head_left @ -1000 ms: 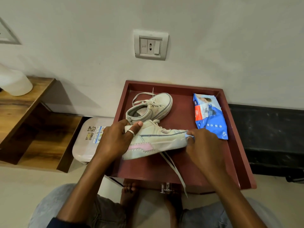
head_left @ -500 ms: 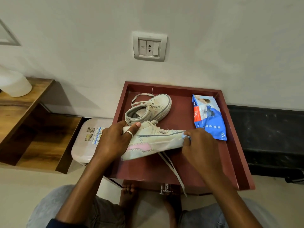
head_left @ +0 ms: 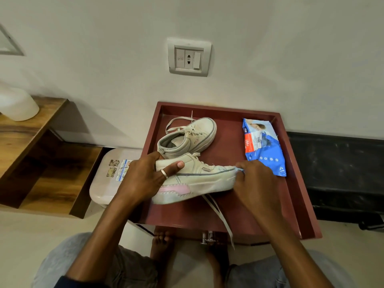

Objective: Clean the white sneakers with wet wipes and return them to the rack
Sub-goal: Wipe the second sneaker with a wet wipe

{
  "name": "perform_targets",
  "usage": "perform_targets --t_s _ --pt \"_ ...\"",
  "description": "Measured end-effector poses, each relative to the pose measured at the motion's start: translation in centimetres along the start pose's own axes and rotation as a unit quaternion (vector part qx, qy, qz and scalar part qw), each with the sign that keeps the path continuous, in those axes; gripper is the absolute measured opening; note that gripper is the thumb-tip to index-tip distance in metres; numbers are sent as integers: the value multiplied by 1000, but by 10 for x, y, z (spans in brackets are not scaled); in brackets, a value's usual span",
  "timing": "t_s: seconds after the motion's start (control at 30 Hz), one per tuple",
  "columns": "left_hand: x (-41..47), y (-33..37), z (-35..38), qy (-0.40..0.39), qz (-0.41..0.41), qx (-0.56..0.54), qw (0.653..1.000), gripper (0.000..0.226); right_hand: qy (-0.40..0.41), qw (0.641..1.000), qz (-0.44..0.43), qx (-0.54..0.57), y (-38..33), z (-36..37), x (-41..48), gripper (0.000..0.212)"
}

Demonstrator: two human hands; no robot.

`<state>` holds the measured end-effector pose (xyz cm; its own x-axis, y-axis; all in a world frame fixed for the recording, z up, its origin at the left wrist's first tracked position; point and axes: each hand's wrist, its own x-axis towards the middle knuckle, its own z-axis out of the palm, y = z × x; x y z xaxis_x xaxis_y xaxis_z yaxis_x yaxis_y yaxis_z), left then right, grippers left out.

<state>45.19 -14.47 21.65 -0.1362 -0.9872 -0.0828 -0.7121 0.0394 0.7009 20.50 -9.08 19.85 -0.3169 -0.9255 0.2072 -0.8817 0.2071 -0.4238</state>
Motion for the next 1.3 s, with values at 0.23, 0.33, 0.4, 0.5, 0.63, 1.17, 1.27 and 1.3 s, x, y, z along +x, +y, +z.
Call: perform_targets --t_s 0.23,0.33,0.4,0.5,0.63,1.17,1.27,1.3 --pt "2 -6 2 3 51 -8 999 53 -31 983 -182 13 -21 6 -25 22" --pt "1 -6 2 3 66 -13 998 54 -59 996 -62 8 27 6 8 30" --pt "2 -7 2 8 69 -13 998 54 -60 998 -5 9 35 5 14 25" --pt "2 -9 3 11 67 -13 998 55 -33 996 -46 71 2 2 -4 22" --pt "1 -10 2 2 67 -17 998 54 -56 985 -137 85 -10 3 -13 27" --pt "0 -41 -10 -181 163 7 970 35 -222 974 31 42 28 5 6 16" --pt "-1 -38 -9 -185 161 77 966 44 -217 974 29 57 30 4 6 19" --pt "-2 -36 -8 -185 160 125 961 62 -208 976 24 65 29 4 6 20"
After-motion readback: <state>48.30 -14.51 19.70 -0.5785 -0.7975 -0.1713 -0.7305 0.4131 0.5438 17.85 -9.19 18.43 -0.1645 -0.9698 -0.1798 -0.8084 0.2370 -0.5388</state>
